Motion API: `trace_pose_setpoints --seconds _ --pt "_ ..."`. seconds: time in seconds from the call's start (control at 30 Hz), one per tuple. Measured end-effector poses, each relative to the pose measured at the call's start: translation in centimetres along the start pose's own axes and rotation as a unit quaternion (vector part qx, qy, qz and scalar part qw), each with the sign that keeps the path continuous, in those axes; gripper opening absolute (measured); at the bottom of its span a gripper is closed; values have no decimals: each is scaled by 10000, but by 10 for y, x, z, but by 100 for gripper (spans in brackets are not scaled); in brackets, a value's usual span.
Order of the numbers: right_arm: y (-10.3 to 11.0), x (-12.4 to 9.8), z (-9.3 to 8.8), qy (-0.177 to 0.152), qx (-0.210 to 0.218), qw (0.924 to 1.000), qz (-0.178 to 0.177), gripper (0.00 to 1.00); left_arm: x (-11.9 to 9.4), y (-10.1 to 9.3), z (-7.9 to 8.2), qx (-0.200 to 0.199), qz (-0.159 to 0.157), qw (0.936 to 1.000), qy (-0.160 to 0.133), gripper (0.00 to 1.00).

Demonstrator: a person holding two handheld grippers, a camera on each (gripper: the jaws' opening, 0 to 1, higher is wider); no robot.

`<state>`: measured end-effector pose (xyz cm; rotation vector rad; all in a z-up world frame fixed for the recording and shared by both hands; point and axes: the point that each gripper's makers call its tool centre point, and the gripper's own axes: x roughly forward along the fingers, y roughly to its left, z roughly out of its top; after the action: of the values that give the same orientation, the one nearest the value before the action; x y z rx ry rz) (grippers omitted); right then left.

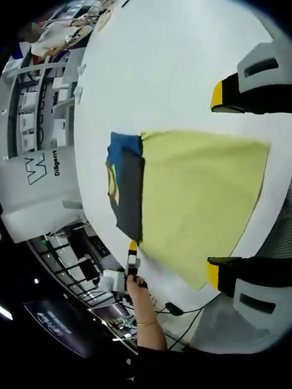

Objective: Fold the garment on the visible template until the final outline fits inside the template.

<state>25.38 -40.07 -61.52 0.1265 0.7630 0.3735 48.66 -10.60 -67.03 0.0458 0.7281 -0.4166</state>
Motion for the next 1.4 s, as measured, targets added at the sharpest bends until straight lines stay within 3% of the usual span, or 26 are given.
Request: trace_pose_setpoints --seconds 0.17,0.3,0.43,0.53,0.67,0.73,0.83,0.97,1.07,1.13,1.2,1.27,1.37,1.4 --pt "-1 0 -1 15 22 10000 2 98 0 -1 -2 3 45 10000 56 10" --pt "-1 1 -3 33 25 10000 3 98 -1 -11 -3 32 -107 9999 60 19" --pt "-1 2 -6 78 6 10000 2 98 1 -13 -3 18 -78 9999 117 10" --pt "-1 2 -8 110 -8 9999 3 98 0 -9 -5 310 127 9992 229 3" --pt "-2 1 -11 146 -21 9999 -14 98 -2 -10 -4 444 240 9985 200 0" --pt "-1 1 -10 131 -5 9999 -4 98 -3 -7 -2 929 295 9950 213 0" --pt "0 1 -9 145 -31 9999 -2 97 -5 -5 -2 1254 392 9911 231 0" --pt "3 2 -8 175 -66 9998 49 97 -8 6 -4 1261 426 9909 205 0" --pt "7 5 -9 227 -99 9996 96 97 -9 10 -5 743 198 9970 4 0" --pt "9 6 -10 245 -109 9996 129 97 -12 18 -6 945 261 9952 29 0" --pt "10 8 -10 271 -108 9995 146 97 -16 26 -7 1391 429 9893 98 0" --pt "13 11 -10 282 -116 9994 175 97 -15 27 -7 1680 357 9850 155 0" --pt "16 14 -10 316 -143 9992 219 97 -16 33 -7 1239 207 9921 70 0" --pt "17 14 -10 325 -157 9991 233 97 -16 35 -7 1277 179 9916 64 0"
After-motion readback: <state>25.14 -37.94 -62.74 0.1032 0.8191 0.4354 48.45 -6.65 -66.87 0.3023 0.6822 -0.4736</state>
